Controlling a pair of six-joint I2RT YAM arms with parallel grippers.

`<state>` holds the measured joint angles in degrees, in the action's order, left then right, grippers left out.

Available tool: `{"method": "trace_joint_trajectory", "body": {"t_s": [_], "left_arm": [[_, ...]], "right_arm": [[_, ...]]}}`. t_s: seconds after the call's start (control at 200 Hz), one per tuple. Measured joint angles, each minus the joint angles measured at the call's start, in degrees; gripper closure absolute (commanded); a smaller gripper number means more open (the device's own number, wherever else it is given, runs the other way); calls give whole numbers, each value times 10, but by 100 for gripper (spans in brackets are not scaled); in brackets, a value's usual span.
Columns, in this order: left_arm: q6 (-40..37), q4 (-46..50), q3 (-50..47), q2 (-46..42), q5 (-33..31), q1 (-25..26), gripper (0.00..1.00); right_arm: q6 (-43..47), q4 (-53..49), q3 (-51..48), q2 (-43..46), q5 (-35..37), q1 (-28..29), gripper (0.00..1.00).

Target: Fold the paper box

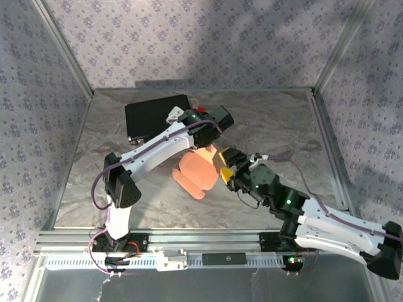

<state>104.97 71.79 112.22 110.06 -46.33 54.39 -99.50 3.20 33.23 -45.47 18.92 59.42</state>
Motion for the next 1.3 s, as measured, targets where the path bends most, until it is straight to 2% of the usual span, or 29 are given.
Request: {"method": "trace_joint_trajectory", "body": {"t_s": [0.06, 0.13, 0.18, 0.27, 0.37, 0.44, 0.595, 0.765, 0.969, 1.054, 1.194, 1.304], "left_arm": [[-2, -15, -32, -13, -9, -1, 100], [-7, -18, -39, -13, -13, -4, 100], [-8, -16, -35, -11, -12, -7, 100], [-15, -16, -18, -6, -13, -16, 100], [-22, -21, -15, -5, -13, -23, 100], [-26, -24, -17, -4, -13, -26, 100], [-32, -26, -17, 0, -12, -29, 100], [-38, -26, -15, 9, -12, -33, 100], [-40, -26, -12, 18, -10, -35, 100], [-40, -26, -12, 18, -10, -35, 100], [-41, -26, -12, 18, -9, -35, 100], [-43, -28, -11, 18, -11, -37, 100]], "right_arm": [[23, -21, 8, -9, 8, -1, 23], [111, -86, 51, -11, 28, -8, 19], [205, -119, 95, -14, 43, -12, 20], [388, -120, 138, -19, 42, -21, 20], [569, -120, 139, -39, 1, -47, 23], [671, -124, 131, -71, -21, -54, 20], [819, -123, 80, -125, -19, -6, 17], [902, -90, 59, -125, 40, 56, 14], [932, -56, 71, -179, 99, 59, 20], [942, -54, 85, -218, 111, 52, 29], [947, -53, 110, -250, 122, 39, 55], [945, -54, 131, -262, 138, 38, 64]]}}
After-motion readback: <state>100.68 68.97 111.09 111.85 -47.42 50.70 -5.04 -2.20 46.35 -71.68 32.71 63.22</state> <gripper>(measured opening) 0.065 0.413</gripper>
